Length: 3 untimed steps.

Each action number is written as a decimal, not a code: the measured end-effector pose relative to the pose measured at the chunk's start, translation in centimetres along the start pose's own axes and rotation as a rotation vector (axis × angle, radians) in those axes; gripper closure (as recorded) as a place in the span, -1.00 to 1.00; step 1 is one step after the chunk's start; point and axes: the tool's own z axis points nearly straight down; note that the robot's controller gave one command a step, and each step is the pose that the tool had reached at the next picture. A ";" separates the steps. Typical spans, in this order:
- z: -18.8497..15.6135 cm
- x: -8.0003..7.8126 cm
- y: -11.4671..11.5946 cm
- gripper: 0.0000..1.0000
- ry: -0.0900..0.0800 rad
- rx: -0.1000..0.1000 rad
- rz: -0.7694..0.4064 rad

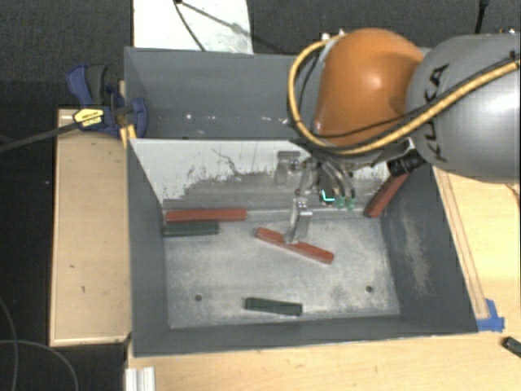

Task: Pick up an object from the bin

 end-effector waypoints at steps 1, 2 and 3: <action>7.7 1.6 -5.4 -1.00 0.002 0.003 0.051; 17.1 -1.1 -7.1 -1.00 0.000 0.001 -0.048; 16.6 -1.3 -7.0 1.00 -0.007 0.000 -0.044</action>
Offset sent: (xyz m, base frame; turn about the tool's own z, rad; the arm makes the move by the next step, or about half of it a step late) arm -0.0150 -0.0506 -0.0729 0.0449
